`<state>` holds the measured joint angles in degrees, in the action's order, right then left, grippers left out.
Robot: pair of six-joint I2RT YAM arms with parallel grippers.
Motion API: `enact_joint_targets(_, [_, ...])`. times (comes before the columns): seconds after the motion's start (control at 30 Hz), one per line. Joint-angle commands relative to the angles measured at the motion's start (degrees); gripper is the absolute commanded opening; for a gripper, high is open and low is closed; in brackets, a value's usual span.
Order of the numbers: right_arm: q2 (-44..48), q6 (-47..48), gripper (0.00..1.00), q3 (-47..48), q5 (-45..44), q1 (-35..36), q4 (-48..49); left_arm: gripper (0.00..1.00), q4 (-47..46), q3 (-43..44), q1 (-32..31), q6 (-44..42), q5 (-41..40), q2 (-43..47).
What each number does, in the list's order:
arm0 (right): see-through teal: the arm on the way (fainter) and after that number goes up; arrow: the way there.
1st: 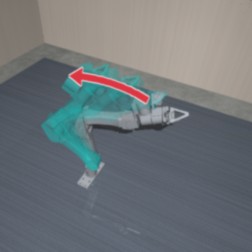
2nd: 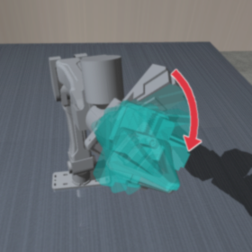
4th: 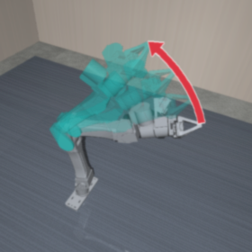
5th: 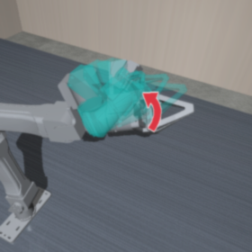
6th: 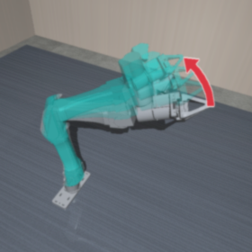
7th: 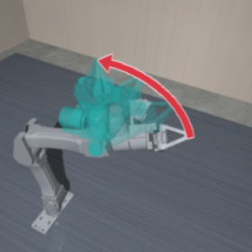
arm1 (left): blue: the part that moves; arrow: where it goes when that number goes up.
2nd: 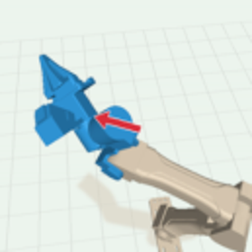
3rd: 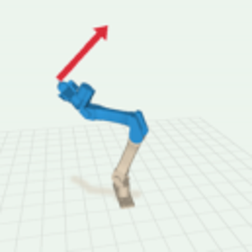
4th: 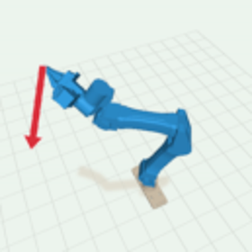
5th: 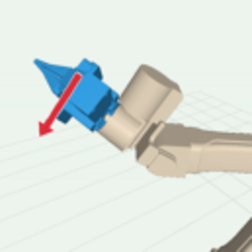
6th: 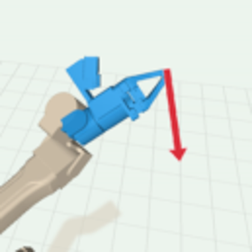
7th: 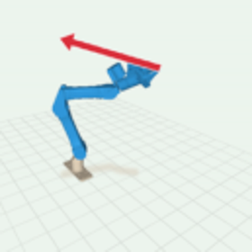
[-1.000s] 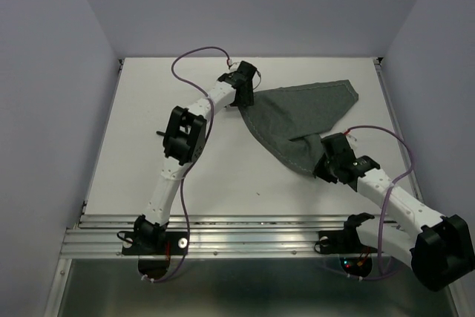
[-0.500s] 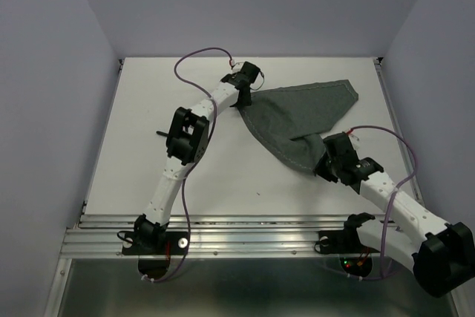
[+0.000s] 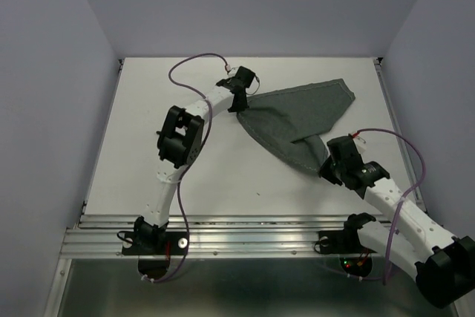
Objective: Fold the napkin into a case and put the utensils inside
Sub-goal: Move the crumpled napkin to the center of the board, then pick up the crumpled napkin from the center of the board.
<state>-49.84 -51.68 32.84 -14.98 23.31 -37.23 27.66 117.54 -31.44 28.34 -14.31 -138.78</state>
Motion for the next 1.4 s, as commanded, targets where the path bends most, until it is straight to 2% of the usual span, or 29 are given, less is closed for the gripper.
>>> enact_joint_targets(0.0, [0.2, -0.4, 0.02, 2.1, -2.9, 0.1, -2.1, 0.00, -5.3, -12.5, 0.7, 1.4, 3.7, 13.3])
enact_joint_targets(0.17, [0.5, -1.3, 0.03, 2.0, -5.1, 0.1, -1.5, 0.00, -11.9, -28.5, 0.9, 3.0, 11.6, 25.0])
enact_joint_targets(0.4, [-2.8, -0.8, 0.07, 1.8, -5.8, 0.1, -0.7, 0.00, -15.8, -43.5, 0.6, 3.6, 12.1, 36.1])
enact_joint_targets(0.5, [-3.7, -1.3, 0.22, 1.1, -5.6, 0.1, 0.6, 0.00, -16.8, -49.0, 0.4, 2.7, 12.5, 40.9])
enact_joint_targets(0.57, [-4.2, -1.9, 0.45, 0.7, -5.2, 0.1, 1.1, 0.00, -16.7, -52.1, 0.4, 2.2, 12.8, 42.6])
enact_joint_targets(0.6, [-4.5, -1.9, 0.60, 0.6, -5.1, 0.1, 1.2, 0.00, -16.8, -53.1, 0.4, 2.3, 12.9, 43.2])
enact_joint_targets(0.67, [-5.1, -1.9, 0.69, 0.6, -4.4, 0.1, 1.1, 0.00, -16.8, -54.7, 0.4, 2.8, 13.2, 44.1])
enact_joint_targets(0.87, [-5.4, -1.4, 0.73, -0.2, -3.0, 0.1, 0.8, 0.00, -17.7, -57.8, 0.3, 3.5, 13.3, 46.6])
enact_joint_targets(0.93, [-6.0, -1.6, 0.82, -0.3, -4.7, 0.1, -0.6, 0.00, -17.7, -57.9, 0.3, 3.4, 13.4, 46.9])
enact_joint_targets(1.37, [-10.1, -3.5, 0.82, -1.5, -5.3, 0.1, -0.1, 0.00, -16.9, -58.3, 0.7, 0.4, 11.6, 50.2])
